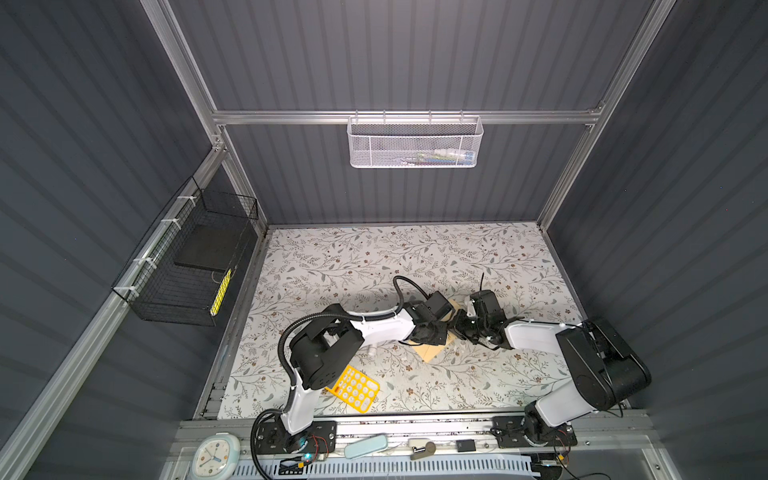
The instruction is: Place the letter into the envelope and seal it
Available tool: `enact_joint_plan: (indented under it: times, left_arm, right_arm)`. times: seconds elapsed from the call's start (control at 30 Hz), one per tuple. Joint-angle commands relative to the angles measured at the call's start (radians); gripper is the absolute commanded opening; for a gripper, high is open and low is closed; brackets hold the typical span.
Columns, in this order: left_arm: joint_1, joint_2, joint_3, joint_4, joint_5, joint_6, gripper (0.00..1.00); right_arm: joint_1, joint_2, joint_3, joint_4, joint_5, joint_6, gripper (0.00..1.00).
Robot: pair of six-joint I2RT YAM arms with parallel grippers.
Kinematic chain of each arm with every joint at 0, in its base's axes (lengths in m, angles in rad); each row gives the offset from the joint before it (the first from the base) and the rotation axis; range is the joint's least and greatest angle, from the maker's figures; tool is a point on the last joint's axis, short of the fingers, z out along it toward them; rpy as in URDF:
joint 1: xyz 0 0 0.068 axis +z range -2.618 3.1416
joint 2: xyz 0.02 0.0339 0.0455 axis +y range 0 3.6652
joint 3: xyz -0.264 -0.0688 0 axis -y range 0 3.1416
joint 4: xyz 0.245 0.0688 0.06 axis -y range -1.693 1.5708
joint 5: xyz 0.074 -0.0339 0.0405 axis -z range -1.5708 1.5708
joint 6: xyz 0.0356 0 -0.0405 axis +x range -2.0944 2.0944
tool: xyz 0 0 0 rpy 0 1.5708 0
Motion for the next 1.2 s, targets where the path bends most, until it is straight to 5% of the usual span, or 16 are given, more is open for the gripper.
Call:
enact_joint_plan:
  times: [0.0, 0.53, 1.17]
  left_arm:
    - [0.012, 0.029, 0.023, 0.014, -0.020, 0.017, 0.09]
    - [0.028, 0.080, -0.006, 0.045, -0.007, 0.006, 0.09]
    - [0.033, 0.075, -0.046, 0.038, -0.002, 0.009, 0.04]
  right_arm:
    - [0.007, 0.000, -0.029, -0.070, 0.015, 0.003, 0.00]
    - [0.000, -0.016, -0.046, -0.079, 0.026, 0.003, 0.00]
    - [-0.198, -0.049, -0.010, -0.227, 0.032, -0.135, 0.00]
